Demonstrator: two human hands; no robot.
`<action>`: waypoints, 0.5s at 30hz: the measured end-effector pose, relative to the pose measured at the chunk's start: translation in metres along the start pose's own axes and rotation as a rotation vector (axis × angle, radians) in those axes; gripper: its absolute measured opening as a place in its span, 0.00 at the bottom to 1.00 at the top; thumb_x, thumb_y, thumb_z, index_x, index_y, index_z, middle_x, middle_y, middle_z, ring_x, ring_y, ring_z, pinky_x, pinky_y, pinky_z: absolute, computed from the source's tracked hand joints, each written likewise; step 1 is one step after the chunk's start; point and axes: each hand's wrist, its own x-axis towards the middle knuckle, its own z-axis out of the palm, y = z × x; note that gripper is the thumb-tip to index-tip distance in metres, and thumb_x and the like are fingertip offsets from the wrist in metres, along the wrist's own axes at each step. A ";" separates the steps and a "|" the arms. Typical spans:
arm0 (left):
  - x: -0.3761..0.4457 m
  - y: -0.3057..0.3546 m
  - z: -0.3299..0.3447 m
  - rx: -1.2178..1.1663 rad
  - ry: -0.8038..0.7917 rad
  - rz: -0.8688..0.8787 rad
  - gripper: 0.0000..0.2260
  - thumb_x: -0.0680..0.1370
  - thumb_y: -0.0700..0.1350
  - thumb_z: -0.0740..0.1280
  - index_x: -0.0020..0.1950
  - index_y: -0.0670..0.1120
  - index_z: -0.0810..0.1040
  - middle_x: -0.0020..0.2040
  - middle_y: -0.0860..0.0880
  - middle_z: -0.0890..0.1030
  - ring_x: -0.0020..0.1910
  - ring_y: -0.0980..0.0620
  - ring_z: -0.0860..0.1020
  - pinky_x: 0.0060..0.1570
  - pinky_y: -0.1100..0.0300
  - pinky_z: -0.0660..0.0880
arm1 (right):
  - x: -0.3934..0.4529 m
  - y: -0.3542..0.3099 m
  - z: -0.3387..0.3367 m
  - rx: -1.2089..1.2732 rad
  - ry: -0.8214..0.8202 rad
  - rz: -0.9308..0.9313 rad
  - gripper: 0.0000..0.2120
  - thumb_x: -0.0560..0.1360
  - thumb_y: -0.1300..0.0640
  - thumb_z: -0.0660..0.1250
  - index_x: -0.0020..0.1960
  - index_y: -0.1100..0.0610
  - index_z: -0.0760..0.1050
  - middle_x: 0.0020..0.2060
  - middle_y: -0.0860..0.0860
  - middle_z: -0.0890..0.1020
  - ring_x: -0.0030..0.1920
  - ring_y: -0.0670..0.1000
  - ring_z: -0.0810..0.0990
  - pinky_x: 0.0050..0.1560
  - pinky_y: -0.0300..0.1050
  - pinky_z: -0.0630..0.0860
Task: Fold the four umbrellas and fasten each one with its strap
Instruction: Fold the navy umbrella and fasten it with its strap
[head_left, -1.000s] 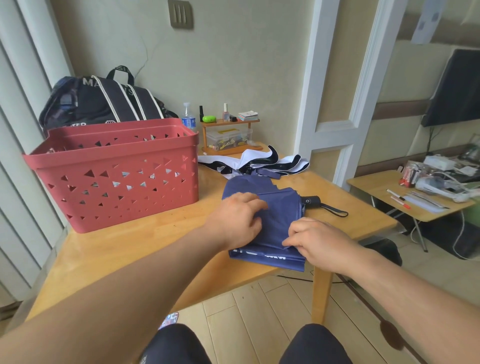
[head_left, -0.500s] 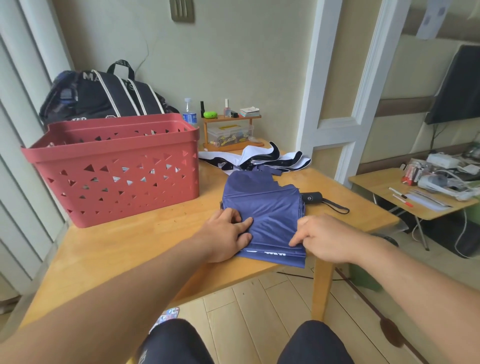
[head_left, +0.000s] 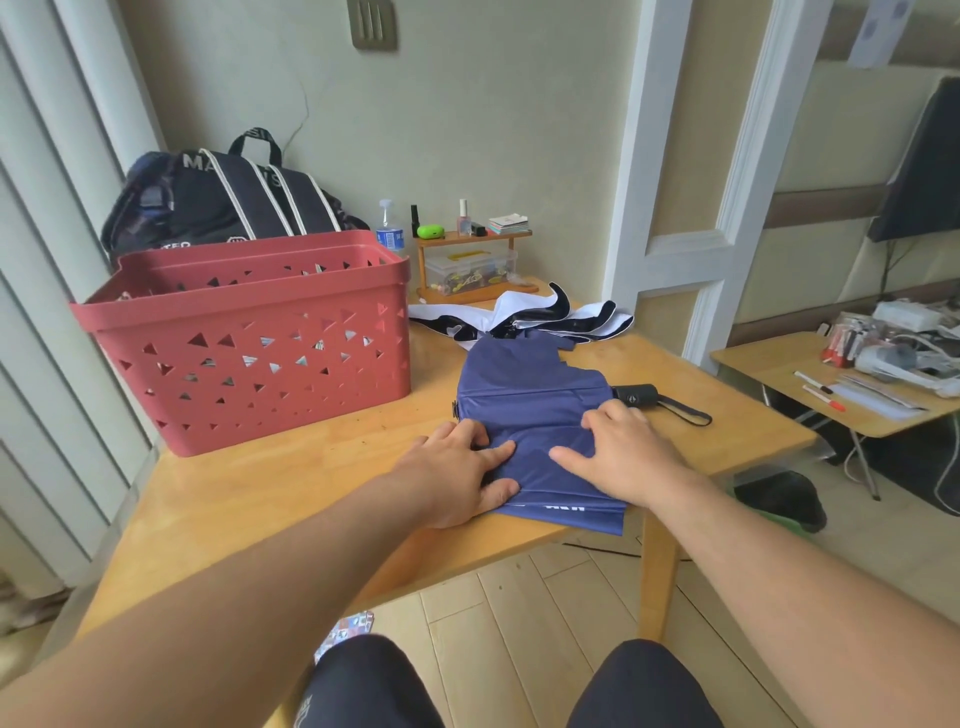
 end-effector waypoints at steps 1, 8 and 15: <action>0.001 0.001 -0.006 -0.003 -0.029 -0.016 0.32 0.80 0.71 0.54 0.83 0.62 0.59 0.73 0.51 0.64 0.74 0.46 0.62 0.74 0.44 0.63 | -0.002 0.002 0.000 -0.019 -0.036 -0.003 0.36 0.77 0.25 0.54 0.73 0.50 0.68 0.69 0.48 0.68 0.72 0.53 0.65 0.68 0.56 0.71; 0.033 0.042 -0.038 -0.072 0.278 0.033 0.18 0.84 0.52 0.58 0.72 0.51 0.75 0.69 0.47 0.75 0.68 0.41 0.73 0.64 0.47 0.71 | -0.009 -0.004 0.001 -0.079 -0.131 -0.007 0.37 0.81 0.30 0.48 0.80 0.53 0.58 0.74 0.50 0.60 0.78 0.53 0.57 0.75 0.55 0.62; 0.034 0.017 0.004 0.135 -0.040 -0.005 0.30 0.83 0.67 0.39 0.84 0.61 0.38 0.82 0.58 0.31 0.81 0.43 0.29 0.78 0.36 0.32 | -0.019 0.008 -0.003 -0.100 -0.314 -0.021 0.45 0.76 0.23 0.41 0.85 0.48 0.38 0.83 0.43 0.39 0.83 0.47 0.37 0.81 0.59 0.44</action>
